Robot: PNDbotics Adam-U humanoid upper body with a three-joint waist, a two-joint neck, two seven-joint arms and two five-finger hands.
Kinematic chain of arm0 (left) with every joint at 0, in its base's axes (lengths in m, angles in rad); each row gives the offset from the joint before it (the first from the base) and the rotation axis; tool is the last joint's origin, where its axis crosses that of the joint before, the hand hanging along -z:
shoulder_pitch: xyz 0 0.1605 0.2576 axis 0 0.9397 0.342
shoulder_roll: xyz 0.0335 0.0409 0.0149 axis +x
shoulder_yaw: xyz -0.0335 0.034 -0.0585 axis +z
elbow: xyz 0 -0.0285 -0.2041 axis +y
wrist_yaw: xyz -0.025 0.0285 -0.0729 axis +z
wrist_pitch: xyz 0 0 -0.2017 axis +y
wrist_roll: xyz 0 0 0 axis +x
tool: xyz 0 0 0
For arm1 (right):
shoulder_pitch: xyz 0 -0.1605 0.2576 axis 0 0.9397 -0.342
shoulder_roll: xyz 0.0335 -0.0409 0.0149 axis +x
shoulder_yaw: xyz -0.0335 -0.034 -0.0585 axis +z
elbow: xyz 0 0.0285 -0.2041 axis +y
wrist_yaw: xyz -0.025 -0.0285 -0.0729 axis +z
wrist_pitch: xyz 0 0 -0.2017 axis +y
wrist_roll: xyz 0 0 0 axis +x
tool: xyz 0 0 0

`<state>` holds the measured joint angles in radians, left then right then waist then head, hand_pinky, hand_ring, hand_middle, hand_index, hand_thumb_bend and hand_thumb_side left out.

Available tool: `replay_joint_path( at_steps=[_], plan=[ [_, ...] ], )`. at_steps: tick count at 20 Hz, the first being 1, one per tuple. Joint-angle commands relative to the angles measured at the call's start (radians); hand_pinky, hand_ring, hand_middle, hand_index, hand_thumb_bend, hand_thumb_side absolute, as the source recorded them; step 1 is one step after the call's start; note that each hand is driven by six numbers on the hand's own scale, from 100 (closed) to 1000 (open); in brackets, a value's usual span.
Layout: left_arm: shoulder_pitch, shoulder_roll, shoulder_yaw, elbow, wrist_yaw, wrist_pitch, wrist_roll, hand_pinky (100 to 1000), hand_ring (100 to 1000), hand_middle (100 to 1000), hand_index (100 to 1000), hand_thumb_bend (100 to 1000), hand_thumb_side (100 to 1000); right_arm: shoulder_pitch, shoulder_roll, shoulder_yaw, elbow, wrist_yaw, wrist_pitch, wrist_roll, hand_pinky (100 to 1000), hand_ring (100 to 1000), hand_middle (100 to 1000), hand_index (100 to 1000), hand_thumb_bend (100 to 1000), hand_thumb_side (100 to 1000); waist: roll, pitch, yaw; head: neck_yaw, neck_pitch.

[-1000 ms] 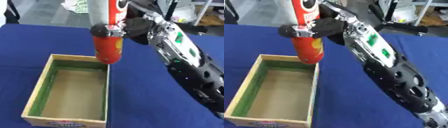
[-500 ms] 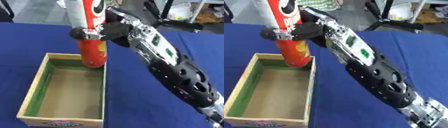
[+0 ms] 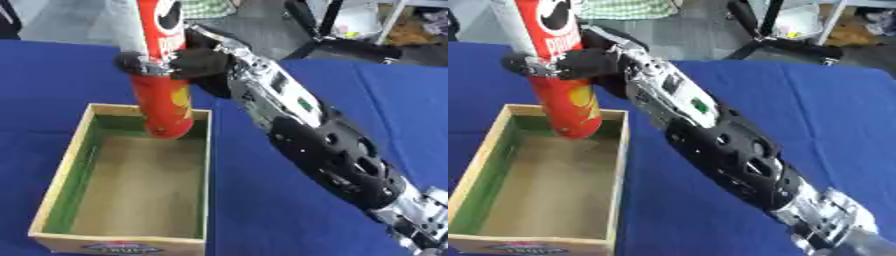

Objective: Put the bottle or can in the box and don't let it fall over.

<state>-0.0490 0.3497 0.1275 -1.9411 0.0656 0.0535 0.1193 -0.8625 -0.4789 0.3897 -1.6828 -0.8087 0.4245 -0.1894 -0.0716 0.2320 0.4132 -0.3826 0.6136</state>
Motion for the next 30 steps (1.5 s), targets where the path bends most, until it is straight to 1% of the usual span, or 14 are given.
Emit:
replay_joint_path(
  at_steps=[1, 2, 3, 5, 7, 9, 11, 13, 15, 22, 29, 30],
  plan=[
    [-0.008, 0.009, 0.014, -0.007, 0.001, 0.0, 0.004, 997, 814, 843, 832, 100, 659, -0.022, -0.007, 0.0, -0.021, -0.03, -0.006, -0.007, 972, 1000, 1000, 707, 1000, 382, 0.005, -0.011, 0.001, -0.002, -0.01],
    [-0.007, 0.009, 0.015, -0.007, 0.001, 0.0, 0.005, 997, 814, 843, 832, 100, 659, -0.02, -0.008, 0.002, -0.027, -0.028, -0.011, 0.003, 989, 1000, 1000, 838, 1000, 518, 0.005, -0.011, 0.0, -0.001, -0.011],
    [-0.006, 0.009, 0.016, -0.007, 0.0, 0.0, 0.006, 997, 814, 843, 832, 100, 659, -0.017, -0.011, 0.007, -0.035, -0.01, -0.015, 0.022, 996, 1000, 1000, 870, 1000, 537, 0.004, -0.01, -0.002, 0.001, -0.011],
    [-0.005, 0.009, 0.017, -0.007, -0.001, 0.001, 0.007, 997, 814, 843, 832, 100, 659, -0.011, -0.017, 0.011, -0.04, 0.058, -0.015, 0.068, 1000, 1000, 1000, 982, 1000, 541, 0.004, -0.01, -0.006, 0.007, -0.011],
    [-0.004, 0.008, 0.018, -0.007, -0.002, 0.001, 0.007, 997, 814, 844, 832, 100, 659, -0.003, -0.018, 0.01, -0.028, 0.137, -0.01, 0.113, 1000, 1000, 1000, 1000, 1000, 541, 0.005, -0.009, -0.011, 0.012, -0.01],
    [-0.004, 0.008, 0.018, -0.008, -0.003, 0.0, 0.007, 997, 814, 844, 832, 100, 659, 0.002, -0.016, 0.005, -0.012, 0.201, -0.01, 0.151, 1000, 1000, 1000, 1000, 1000, 543, 0.007, -0.008, -0.016, 0.015, -0.011],
    [-0.003, 0.007, 0.019, -0.007, -0.003, 0.0, 0.007, 997, 813, 843, 833, 100, 659, 0.004, -0.016, -0.004, -0.003, 0.243, -0.019, 0.18, 1000, 1000, 1000, 1000, 1000, 542, 0.008, -0.007, -0.02, 0.018, -0.012],
    [-0.002, 0.008, 0.019, -0.008, -0.004, 0.0, 0.007, 997, 813, 843, 833, 100, 658, 0.005, -0.017, -0.013, 0.0, 0.263, -0.029, 0.196, 1000, 1000, 1000, 1000, 1000, 541, 0.009, -0.007, -0.023, 0.019, -0.011],
    [-0.002, 0.008, 0.02, -0.008, -0.005, -0.001, 0.008, 997, 813, 843, 833, 100, 657, 0.008, -0.019, -0.023, -0.001, 0.265, -0.037, 0.197, 1000, 1000, 1000, 1000, 1000, 541, 0.011, -0.007, -0.027, 0.022, -0.013],
    [0.002, 0.009, 0.023, -0.008, -0.006, -0.002, 0.009, 996, 812, 843, 833, 100, 656, 0.013, -0.038, -0.054, -0.028, 0.213, -0.049, 0.162, 1000, 1000, 1000, 989, 1000, 513, 0.016, -0.009, -0.039, 0.032, -0.017],
    [0.003, 0.011, 0.023, -0.009, -0.006, -0.003, 0.008, 996, 811, 842, 833, 100, 653, 0.019, -0.07, -0.089, -0.062, 0.122, -0.037, 0.114, 943, 1000, 1000, 908, 1000, 381, 0.023, -0.01, -0.058, 0.047, -0.019],
    [0.003, 0.011, 0.023, -0.009, -0.006, -0.004, 0.008, 996, 811, 842, 833, 100, 654, 0.022, -0.076, -0.094, -0.065, 0.109, -0.034, 0.107, 941, 1000, 1000, 906, 999, 375, 0.024, -0.01, -0.06, 0.049, -0.019]
  ],
)
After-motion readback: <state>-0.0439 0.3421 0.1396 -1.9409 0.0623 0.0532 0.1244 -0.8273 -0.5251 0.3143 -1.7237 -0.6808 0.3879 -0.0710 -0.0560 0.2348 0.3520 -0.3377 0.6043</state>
